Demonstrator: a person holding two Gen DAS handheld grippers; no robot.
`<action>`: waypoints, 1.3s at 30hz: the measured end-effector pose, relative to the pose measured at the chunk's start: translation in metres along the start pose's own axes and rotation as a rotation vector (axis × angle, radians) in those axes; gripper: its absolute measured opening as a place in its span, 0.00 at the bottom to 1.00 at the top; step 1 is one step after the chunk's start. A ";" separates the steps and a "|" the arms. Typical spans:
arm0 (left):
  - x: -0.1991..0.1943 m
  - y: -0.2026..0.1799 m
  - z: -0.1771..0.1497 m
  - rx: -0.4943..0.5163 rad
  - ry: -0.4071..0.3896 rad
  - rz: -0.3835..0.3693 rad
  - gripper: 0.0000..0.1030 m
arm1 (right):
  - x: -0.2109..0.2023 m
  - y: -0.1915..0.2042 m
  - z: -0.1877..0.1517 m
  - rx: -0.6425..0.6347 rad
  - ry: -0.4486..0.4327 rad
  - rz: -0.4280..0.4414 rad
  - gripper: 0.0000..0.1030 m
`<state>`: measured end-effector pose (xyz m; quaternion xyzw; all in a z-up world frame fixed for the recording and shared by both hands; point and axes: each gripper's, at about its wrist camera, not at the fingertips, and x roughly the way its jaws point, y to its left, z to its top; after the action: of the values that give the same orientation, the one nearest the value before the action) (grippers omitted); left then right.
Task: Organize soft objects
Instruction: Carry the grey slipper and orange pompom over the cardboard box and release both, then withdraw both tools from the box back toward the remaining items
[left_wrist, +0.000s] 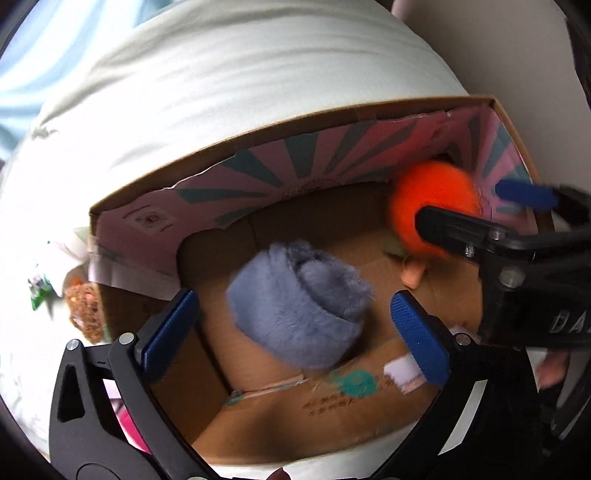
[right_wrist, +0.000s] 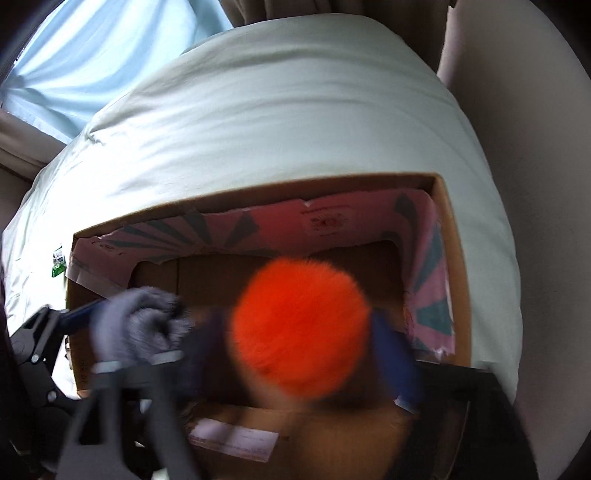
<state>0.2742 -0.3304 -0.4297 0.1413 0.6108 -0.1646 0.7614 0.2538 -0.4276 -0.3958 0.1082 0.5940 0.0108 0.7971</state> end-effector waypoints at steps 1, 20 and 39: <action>0.000 0.001 0.000 0.012 0.008 0.005 1.00 | -0.002 0.000 -0.001 -0.003 -0.006 0.004 1.00; -0.072 0.001 -0.031 0.029 -0.080 0.008 1.00 | -0.047 0.012 -0.018 0.013 -0.066 -0.012 1.00; -0.254 0.085 -0.106 -0.104 -0.345 0.024 1.00 | -0.218 0.108 -0.055 -0.069 -0.302 -0.062 1.00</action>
<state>0.1659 -0.1898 -0.2028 0.0787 0.4771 -0.1453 0.8632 0.1497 -0.3454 -0.1844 0.0626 0.4698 -0.0099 0.8805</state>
